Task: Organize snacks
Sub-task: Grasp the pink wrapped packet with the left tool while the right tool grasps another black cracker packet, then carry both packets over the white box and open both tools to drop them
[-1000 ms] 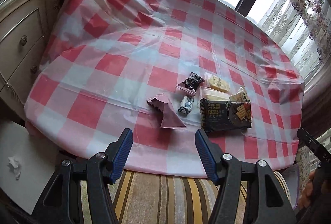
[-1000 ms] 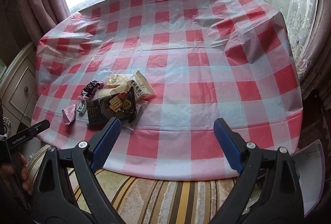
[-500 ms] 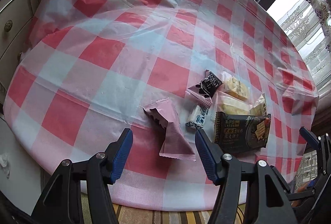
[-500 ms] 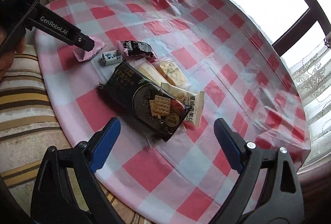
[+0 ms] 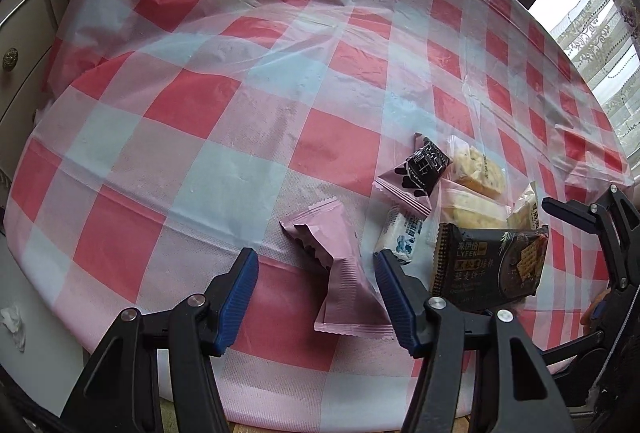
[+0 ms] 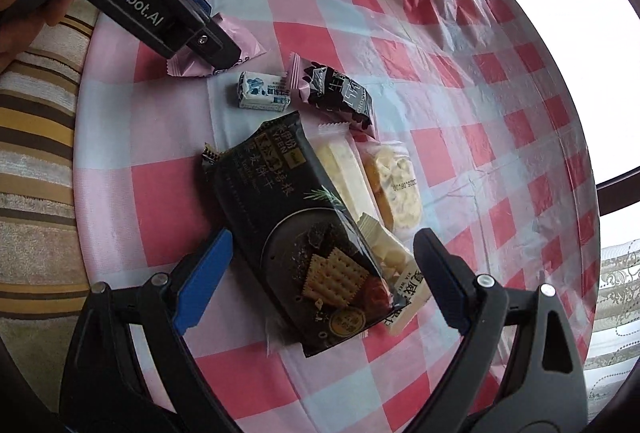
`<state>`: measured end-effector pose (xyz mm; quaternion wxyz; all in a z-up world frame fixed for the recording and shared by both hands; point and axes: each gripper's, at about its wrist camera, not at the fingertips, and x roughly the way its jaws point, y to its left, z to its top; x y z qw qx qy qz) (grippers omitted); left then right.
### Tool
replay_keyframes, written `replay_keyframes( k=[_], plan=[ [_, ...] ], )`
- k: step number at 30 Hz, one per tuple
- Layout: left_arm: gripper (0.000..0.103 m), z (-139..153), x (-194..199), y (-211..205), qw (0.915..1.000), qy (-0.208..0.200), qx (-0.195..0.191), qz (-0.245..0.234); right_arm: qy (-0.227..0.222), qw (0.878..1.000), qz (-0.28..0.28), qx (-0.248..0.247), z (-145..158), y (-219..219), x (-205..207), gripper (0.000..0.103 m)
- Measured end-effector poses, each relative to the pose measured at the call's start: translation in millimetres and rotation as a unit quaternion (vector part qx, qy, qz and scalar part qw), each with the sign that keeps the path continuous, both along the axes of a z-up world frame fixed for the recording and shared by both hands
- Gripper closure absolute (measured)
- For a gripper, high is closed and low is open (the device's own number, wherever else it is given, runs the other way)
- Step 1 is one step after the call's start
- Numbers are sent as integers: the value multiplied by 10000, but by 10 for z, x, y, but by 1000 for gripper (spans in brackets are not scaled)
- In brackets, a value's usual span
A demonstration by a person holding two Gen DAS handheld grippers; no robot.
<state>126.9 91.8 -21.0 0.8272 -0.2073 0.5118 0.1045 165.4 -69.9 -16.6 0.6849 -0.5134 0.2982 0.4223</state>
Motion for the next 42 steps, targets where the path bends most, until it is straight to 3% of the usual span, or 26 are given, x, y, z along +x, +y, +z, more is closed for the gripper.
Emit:
replay_keyframes(
  k=[4, 6, 9, 19, 27, 42],
  plan=[
    [57, -5, 8, -20, 10000, -22, 58, -55, 210, 9998, 15, 33, -47, 15, 40, 22],
    [72, -7, 10, -15, 10000, -53, 15, -76, 491, 9986, -108, 149, -31, 6, 85, 37],
    [79, -10, 3, -15, 9999, -94, -55, -101, 440, 9984, -236, 258, -22, -10, 56, 46],
    [80, 76, -56, -11, 9995, -303, -23, -35, 910, 9809, -1089, 1328, 260, -225, 115, 51],
    [80, 136, -111, -42, 9991, -420, 15, -82, 1229, 9610, -1608, 1885, 368, -385, 144, 52],
    [80, 259, -204, -328, 9977, -562, 164, -346, 1163, 9172, -2815, 2570, 527, -904, -29, 52]
  ],
)
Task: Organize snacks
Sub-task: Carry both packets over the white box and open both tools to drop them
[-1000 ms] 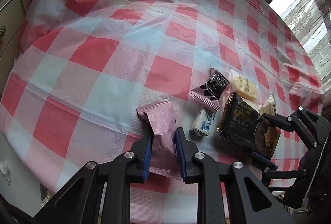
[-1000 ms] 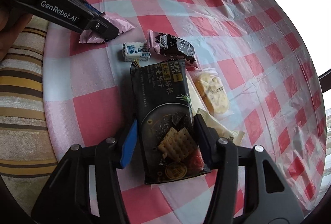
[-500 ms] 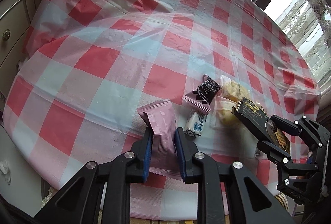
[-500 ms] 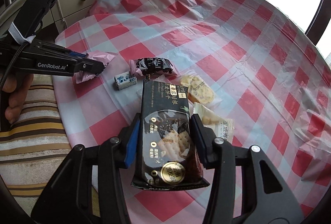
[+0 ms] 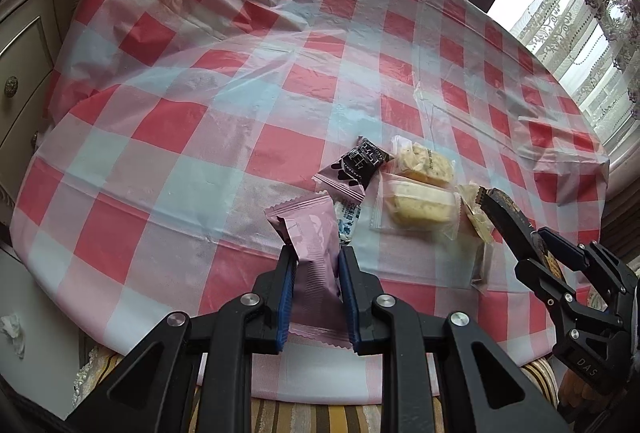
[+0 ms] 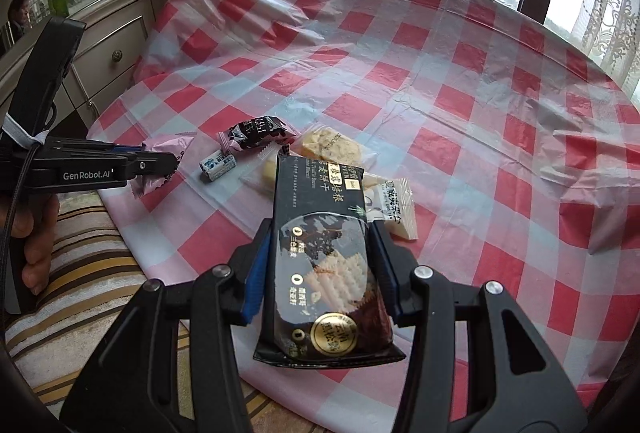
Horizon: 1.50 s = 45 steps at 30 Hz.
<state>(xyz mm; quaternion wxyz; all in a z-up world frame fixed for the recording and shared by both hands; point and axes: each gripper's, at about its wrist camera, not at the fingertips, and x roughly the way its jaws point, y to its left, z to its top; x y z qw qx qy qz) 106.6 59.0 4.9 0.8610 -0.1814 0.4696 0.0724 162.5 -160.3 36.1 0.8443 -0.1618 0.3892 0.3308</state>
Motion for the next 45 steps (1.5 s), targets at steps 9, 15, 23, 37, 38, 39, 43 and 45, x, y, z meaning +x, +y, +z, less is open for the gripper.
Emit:
replay_keyframes(
  k=[9, 15, 23, 37, 38, 39, 43, 45],
  plan=[
    [80, 122, -104, -306, 9994, -139, 148, -292, -158, 9984, -521, -171, 44, -312, -253, 52],
    [80, 216, -164, -535, 9980, -252, 253, -525, -189, 9965, -802, -155, 85, -533, -394, 52],
    [80, 321, -250, -883, 9949, -373, 320, -883, -197, 9925, -1192, -178, 154, -833, -573, 52],
    [80, 452, -420, -1740, 9796, -528, 241, -1924, -100, 9758, -2182, -94, 223, -1632, -859, 52],
    [80, 452, -432, -1810, 9781, -516, 225, -2004, -103, 9739, -2266, -100, 220, -1692, -889, 52],
    [80, 455, -448, -1884, 9764, -509, 204, -2089, -102, 9718, -2352, -111, 217, -1756, -918, 52],
    [80, 454, -503, -2182, 9682, -449, 26, -2459, -74, 9631, -2690, -116, 182, -2027, -1054, 52],
    [80, 443, -535, -2346, 9631, -408, -29, -2661, -53, 9589, -2834, -96, 162, -2159, -1120, 52]
  ],
)
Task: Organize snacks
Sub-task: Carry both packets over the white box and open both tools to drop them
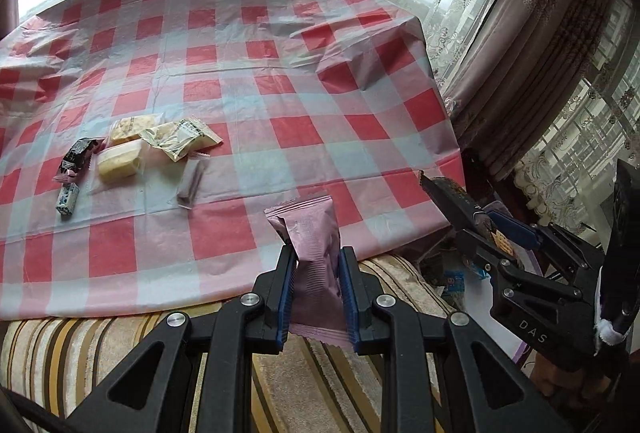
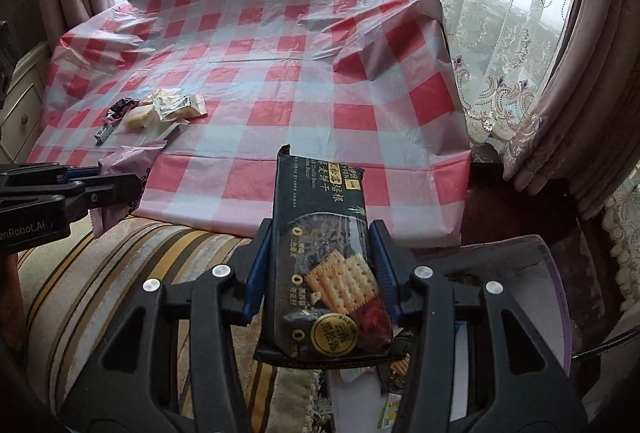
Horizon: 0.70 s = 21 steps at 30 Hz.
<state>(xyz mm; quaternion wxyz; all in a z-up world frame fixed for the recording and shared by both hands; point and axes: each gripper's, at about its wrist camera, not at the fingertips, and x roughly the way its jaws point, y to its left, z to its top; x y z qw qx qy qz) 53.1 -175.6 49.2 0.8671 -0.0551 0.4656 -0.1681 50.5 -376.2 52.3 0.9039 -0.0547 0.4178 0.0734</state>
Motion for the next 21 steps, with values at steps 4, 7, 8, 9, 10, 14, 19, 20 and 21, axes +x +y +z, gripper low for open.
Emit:
replay_keyframes(
  k=[4, 7, 8, 9, 10, 14, 19, 20, 21],
  plan=[
    [80, -22, -71, -295, 9992, 77, -22, -395, 44, 9995, -294, 93, -59, -252, -126, 52],
    [80, -37, -119, -503, 9976, 128, -25, -686, 70, 9987, -498, 117, -111, -412, -203, 52],
    [80, -42, -133, -571, 9968, 140, -20, -785, 89, 9983, -559, 118, -132, -461, -223, 52],
    [80, -48, -146, -637, 9960, 153, -10, -880, 117, 9979, -624, 133, -154, -516, -240, 52],
    [80, -56, -157, -699, 9951, 174, -9, -975, 145, 9974, -689, 150, -176, -572, -255, 52],
    [80, -88, -208, -954, 9907, 233, 27, -1341, 217, 9954, -919, 157, -247, -762, -320, 52],
    [80, -137, -287, -1254, 9833, 295, 103, -1791, 319, 9920, -1208, 147, -333, -999, -375, 52],
    [80, -147, -303, -1306, 9818, 313, 124, -1868, 335, 9913, -1267, 156, -348, -1047, -389, 52],
    [80, -158, -315, -1358, 9805, 328, 146, -1934, 357, 9904, -1327, 162, -369, -1091, -399, 52]
  ],
)
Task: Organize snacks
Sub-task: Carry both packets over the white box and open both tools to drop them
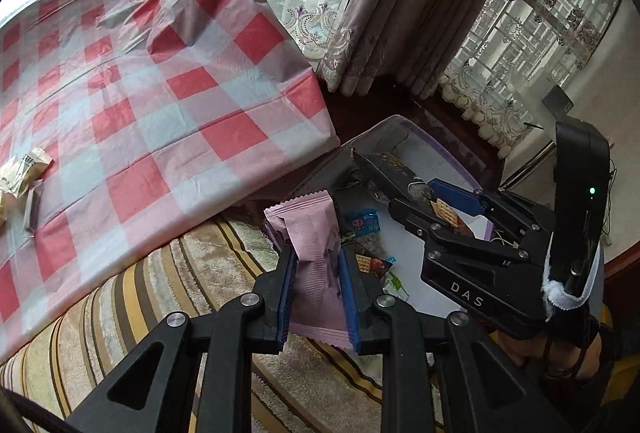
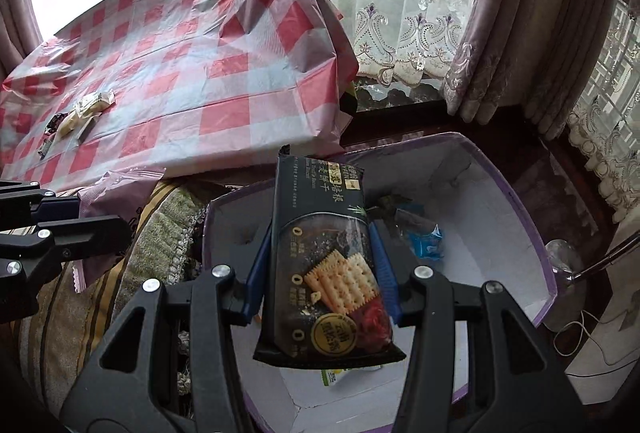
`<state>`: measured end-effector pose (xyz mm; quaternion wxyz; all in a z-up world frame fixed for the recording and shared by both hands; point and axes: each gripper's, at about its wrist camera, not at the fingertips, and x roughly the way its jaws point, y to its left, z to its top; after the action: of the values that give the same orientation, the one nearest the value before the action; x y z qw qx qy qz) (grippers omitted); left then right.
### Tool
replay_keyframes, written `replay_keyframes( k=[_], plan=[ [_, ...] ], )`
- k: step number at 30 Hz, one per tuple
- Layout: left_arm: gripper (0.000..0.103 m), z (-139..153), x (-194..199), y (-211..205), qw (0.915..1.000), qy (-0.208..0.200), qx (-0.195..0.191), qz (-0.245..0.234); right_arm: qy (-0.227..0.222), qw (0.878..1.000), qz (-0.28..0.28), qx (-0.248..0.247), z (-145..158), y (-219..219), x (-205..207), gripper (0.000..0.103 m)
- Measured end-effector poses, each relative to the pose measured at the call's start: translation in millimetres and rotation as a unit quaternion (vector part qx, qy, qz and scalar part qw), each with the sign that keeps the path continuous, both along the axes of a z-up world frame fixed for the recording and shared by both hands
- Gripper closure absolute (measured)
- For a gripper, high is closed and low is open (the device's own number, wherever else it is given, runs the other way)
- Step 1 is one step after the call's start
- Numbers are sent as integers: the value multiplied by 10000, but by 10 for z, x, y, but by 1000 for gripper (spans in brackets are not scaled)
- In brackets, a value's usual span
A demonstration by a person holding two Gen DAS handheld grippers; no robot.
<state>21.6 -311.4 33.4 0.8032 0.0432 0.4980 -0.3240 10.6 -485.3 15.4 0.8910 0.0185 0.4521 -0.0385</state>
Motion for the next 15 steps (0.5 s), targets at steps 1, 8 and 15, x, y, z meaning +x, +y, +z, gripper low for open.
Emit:
replay_keyframes(
  k=[1, 8, 15],
  plan=[
    [80, -10, -10, -48, 10000, 15, 15, -62, 21, 10000, -50, 3, -14, -41, -13, 52],
    [80, -42, -78, -280, 9991, 100, 37, -410, 105, 9994, -320, 72, -69, -279, -97, 52],
    [69, -80, -100, -407, 9977, 211, 34, -645, 17, 9992, -388, 64, -7, -344, -138, 34]
  ],
)
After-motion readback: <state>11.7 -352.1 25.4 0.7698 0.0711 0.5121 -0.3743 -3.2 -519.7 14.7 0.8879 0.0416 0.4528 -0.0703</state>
